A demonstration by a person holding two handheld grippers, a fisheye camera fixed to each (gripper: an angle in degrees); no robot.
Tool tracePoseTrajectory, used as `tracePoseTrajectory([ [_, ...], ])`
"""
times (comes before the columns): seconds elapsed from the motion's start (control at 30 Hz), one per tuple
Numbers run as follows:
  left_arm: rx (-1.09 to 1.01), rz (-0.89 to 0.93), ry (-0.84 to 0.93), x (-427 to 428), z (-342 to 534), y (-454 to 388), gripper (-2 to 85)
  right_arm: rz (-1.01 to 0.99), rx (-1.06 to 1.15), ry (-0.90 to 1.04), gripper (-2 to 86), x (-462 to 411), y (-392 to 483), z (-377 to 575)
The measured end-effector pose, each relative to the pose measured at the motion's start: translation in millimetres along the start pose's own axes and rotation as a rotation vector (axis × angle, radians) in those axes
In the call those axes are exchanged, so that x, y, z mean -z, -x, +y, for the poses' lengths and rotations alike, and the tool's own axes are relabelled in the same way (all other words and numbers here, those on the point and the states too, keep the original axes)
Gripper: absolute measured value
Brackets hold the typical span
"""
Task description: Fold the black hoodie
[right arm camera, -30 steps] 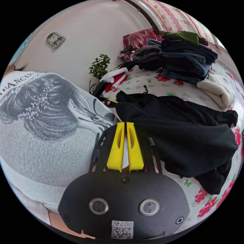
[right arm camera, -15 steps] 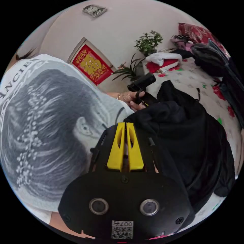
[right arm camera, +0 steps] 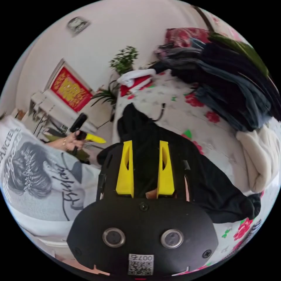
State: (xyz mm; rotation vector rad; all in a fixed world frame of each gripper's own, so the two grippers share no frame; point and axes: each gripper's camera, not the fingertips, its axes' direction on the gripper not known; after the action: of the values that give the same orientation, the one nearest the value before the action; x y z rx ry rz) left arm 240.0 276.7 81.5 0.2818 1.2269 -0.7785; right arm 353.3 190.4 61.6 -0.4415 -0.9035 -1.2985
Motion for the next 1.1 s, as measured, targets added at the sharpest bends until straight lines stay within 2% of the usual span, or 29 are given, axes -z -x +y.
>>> tracePoseTrajectory([
  [0.13, -0.03, -0.102, 0.052, -47.0, 6.8, -27.2, 19.8, 0.187, -0.132, 0.122, 11.2, -44.6, -101.0, -40.9],
  [0.27, -0.019, -0.32, 0.218, -128.7, 6.8, -26.3, 19.2, 0.158, -0.118, 0.222, 10.7, -109.0, -122.1, -92.3],
  [0.33, -0.012, -0.404, 0.348, -177.4, 17.0, -7.5, 14.0, 0.131, -0.152, 0.283, 9.1, -134.6, -120.4, -107.8],
  [0.37, -0.025, -0.405, 0.358, -182.9, 20.2, -6.9, 11.5, 0.23, -0.162, 0.235, 7.1, -131.1, -110.5, -113.1],
  [0.43, -0.098, -0.424, 0.393, -190.8, 34.0, -13.9, 6.4, 0.143, -0.158, 0.268, 3.9, -129.9, -101.6, -116.5],
  [0.5, -0.134, -0.445, 0.347, -177.9, 41.3, -24.9, 5.4, 0.137, -0.188, 0.193, 2.2, -99.2, -91.7, -112.7],
  [0.57, -0.152, -0.418, 0.262, -153.5, 45.3, -38.9, 4.9, 0.164, -0.283, -0.039, 1.1, -18.0, -72.2, -92.4],
  [0.6, -0.171, -0.393, 0.213, -136.7, 46.7, -50.0, 4.6, 0.186, -0.304, -0.093, 0.9, 5.6, -64.5, -85.4],
  [0.67, -0.24, -0.39, 0.178, -116.9, 46.5, -72.7, 4.3, 0.344, -0.363, -0.3, 0.6, 109.9, -18.7, -51.7],
  [0.8, -0.514, -0.518, 0.058, -78.3, 45.2, -157.8, 4.1, 0.615, -0.473, -0.609, 0.4, 276.2, 88.2, 16.9],
  [0.87, -0.641, -0.524, -0.029, -63.3, 53.1, -201.2, 4.0, 0.77, -0.441, -0.83, 0.4, 357.8, 195.9, 64.4],
  [0.9, -0.732, -0.516, -0.087, -55.6, 63.7, -231.1, 4.0, 0.806, -0.431, -0.874, 0.5, 372.4, 224.4, 73.4],
  [0.97, -0.881, -0.494, -0.203, -42.1, 91.5, -277.1, 3.8, 1.035, -0.37, -0.981, 0.5, 405.8, 340.9, 94.2],
  [1.1, -1.202, -0.449, -0.497, -3.4, 183.6, -364.5, 3.4, 1.354, -0.241, -1.111, 0.7, 414.8, 487.6, 107.4],
])
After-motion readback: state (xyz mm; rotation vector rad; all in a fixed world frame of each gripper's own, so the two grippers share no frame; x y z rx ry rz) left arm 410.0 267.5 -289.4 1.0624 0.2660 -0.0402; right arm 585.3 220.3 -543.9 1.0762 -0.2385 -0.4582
